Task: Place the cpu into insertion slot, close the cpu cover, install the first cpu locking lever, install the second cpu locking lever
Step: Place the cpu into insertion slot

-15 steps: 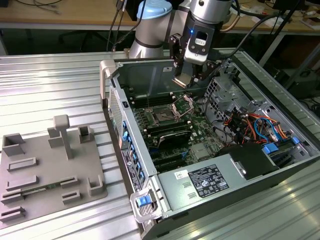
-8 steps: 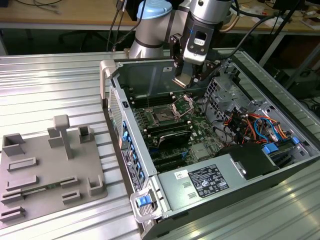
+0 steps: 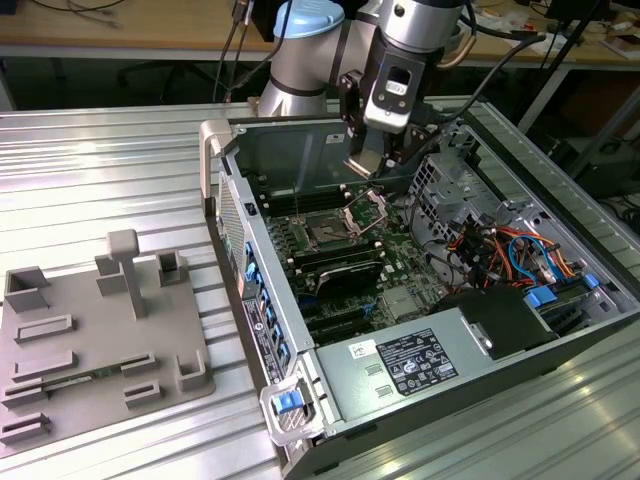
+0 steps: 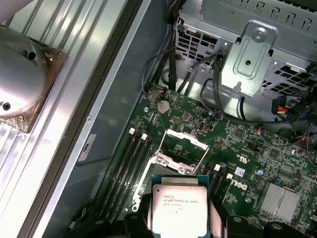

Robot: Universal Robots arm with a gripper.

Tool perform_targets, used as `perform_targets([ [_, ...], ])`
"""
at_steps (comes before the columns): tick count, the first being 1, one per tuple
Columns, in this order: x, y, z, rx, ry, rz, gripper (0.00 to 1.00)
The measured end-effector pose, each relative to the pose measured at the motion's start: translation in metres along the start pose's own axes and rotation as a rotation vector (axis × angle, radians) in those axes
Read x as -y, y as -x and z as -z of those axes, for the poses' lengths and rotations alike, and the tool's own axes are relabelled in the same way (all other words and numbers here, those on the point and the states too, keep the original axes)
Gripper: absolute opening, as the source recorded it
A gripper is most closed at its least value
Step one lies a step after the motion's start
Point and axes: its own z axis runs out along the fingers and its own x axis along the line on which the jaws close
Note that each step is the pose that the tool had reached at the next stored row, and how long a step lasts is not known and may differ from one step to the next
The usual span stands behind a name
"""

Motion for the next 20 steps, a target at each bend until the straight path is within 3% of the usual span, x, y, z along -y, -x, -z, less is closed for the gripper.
perform_targets([
  [5, 0.0006, 0.0, -0.004, 0.0038, 0.0007, -0.042, 0.55],
  [18, 0.0021, 0.0001, -0.0176, 0.0199, 0.0006, -0.241, 0.55],
  [20, 0.0023, 0.0001, -0.0193, 0.0206, -0.0037, -0.264, 0.55],
])
